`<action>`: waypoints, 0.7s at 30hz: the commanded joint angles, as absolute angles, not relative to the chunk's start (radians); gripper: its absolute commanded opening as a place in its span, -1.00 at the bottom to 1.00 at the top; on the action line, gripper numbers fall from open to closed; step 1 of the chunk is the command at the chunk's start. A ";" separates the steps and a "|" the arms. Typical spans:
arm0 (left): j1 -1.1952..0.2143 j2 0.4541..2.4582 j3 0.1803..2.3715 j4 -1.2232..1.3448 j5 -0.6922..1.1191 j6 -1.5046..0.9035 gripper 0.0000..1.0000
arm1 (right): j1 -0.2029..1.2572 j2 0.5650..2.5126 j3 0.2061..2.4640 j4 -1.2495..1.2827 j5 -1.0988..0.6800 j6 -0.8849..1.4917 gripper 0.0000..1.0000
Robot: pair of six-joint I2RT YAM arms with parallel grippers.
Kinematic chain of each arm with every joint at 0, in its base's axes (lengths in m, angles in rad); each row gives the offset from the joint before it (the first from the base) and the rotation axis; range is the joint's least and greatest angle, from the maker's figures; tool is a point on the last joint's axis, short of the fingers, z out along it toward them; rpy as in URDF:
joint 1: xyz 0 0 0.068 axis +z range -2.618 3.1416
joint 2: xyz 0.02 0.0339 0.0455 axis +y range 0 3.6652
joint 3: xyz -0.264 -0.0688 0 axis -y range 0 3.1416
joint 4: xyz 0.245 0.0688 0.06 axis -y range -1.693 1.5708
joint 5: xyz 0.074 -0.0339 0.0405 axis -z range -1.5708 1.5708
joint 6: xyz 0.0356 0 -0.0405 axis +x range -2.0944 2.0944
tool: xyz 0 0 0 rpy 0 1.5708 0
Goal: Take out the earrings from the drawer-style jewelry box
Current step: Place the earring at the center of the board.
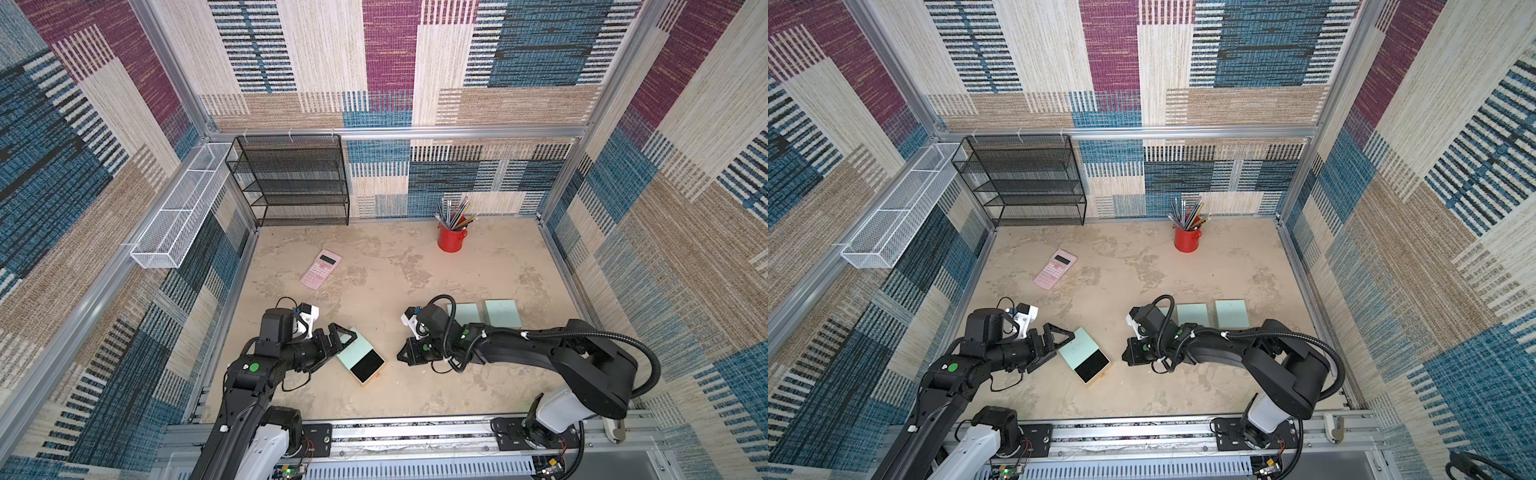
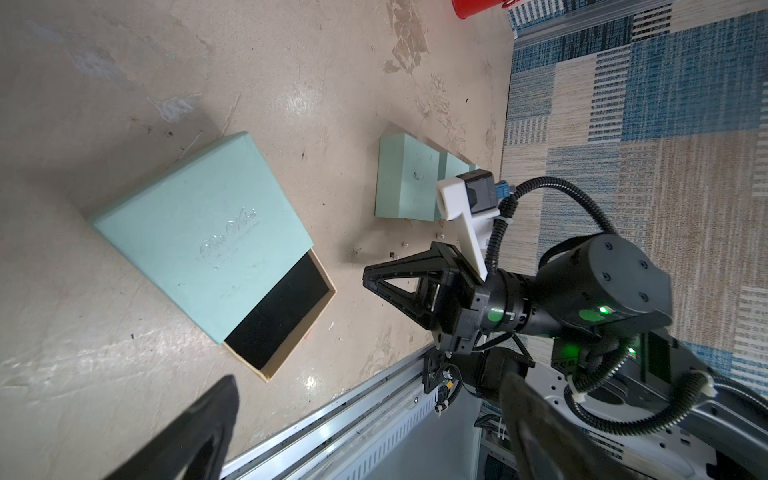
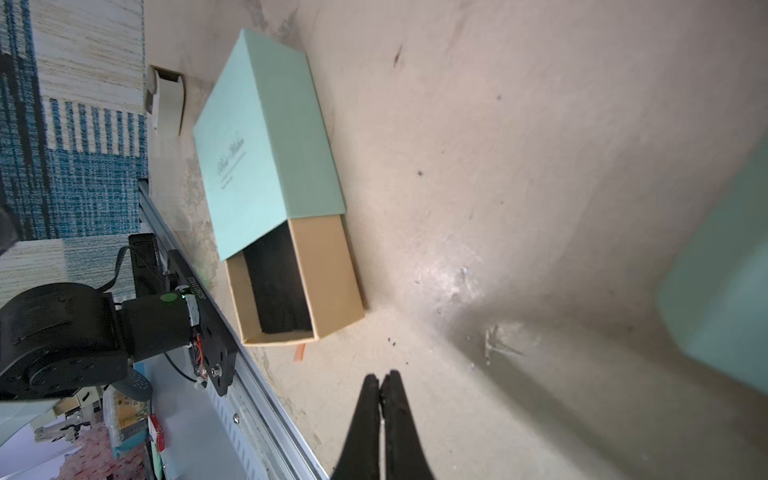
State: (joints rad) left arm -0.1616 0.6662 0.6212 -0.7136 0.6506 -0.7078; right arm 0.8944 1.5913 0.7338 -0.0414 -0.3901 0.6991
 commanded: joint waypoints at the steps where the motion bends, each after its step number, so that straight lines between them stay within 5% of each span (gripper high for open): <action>1: -0.161 0.664 0.621 -0.692 0.664 -0.685 0.97 | 0.890 1.618 0.749 -0.018 -0.385 0.706 -0.91; 21: -0.161 0.670 0.611 -0.672 0.661 -0.689 0.97 | 0.877 1.673 0.776 -0.031 -0.382 0.697 -0.85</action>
State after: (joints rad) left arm -0.1616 0.6701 0.6121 -0.6861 0.6571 -0.7078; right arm 0.8772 1.6684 0.7673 -0.0422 -0.3897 0.6983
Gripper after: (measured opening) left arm 0.985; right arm 0.074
